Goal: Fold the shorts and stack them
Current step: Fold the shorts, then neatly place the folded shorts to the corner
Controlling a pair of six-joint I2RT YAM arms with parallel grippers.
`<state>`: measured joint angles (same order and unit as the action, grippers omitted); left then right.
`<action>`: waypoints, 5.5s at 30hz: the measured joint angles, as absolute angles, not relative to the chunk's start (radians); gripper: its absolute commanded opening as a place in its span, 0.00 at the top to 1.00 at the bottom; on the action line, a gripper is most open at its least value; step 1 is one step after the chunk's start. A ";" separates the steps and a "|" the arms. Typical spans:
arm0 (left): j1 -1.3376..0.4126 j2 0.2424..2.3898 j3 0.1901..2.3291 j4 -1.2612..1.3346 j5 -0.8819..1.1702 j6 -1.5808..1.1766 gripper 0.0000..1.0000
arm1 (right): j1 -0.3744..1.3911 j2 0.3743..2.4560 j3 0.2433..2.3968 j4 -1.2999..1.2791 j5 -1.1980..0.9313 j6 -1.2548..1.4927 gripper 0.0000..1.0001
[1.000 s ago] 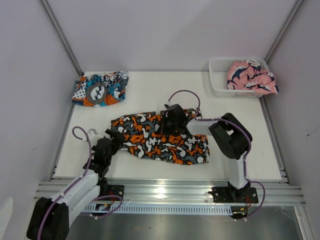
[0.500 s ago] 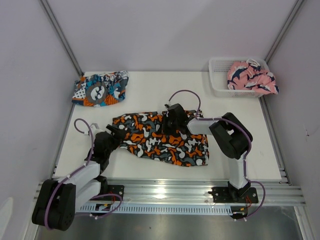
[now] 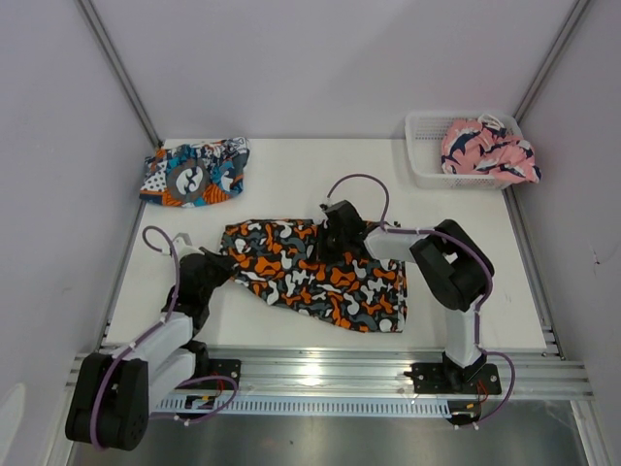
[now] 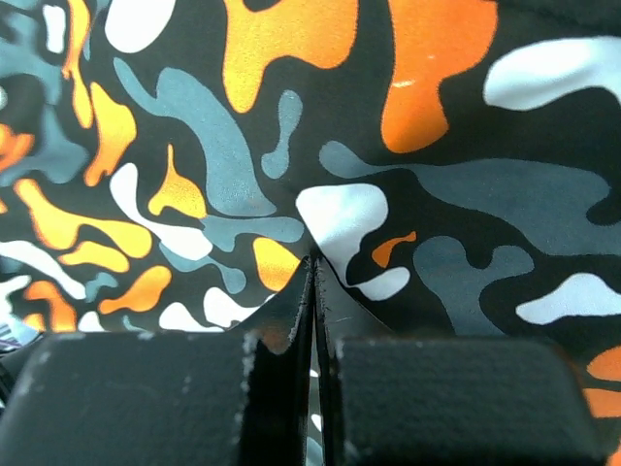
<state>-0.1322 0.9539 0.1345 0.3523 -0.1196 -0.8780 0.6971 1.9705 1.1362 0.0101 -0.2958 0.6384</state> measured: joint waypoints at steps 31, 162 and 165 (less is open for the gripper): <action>-0.972 0.933 0.443 0.388 -0.402 0.013 1.00 | 0.651 2.262 1.557 -0.294 -0.650 0.621 0.94; -0.860 1.422 0.731 0.152 -0.118 -0.430 0.01 | 0.258 1.205 0.755 -0.377 -0.403 0.474 0.59; -0.826 1.390 0.715 0.135 -0.117 -0.447 0.01 | 0.261 1.229 0.710 -0.340 -0.435 0.478 0.60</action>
